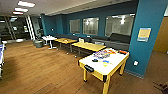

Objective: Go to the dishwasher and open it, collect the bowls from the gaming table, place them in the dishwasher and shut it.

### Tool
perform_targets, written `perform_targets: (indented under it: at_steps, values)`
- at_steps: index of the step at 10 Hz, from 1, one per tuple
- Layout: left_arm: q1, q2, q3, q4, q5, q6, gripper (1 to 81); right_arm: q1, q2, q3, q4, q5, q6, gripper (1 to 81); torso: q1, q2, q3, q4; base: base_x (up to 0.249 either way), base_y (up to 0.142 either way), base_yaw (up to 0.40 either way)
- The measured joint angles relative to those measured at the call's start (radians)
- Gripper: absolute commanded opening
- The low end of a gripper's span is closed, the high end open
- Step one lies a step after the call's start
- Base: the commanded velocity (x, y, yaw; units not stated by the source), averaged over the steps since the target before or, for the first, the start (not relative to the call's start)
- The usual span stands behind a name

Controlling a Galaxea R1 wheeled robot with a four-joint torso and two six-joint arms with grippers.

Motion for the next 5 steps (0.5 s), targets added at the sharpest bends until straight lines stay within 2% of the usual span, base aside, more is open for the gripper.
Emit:
perform_targets:
  at_steps: [5]
  values:
    - [0.000, 0.003, 0.000, 0.000, 0.000, 0.000, 81.1, 0.002, 0.000, 0.000, 0.000, 0.004, 0.000, 81.1, 0.000, 0.000, 0.000, 0.000, 0.143, 0.000, 0.000]
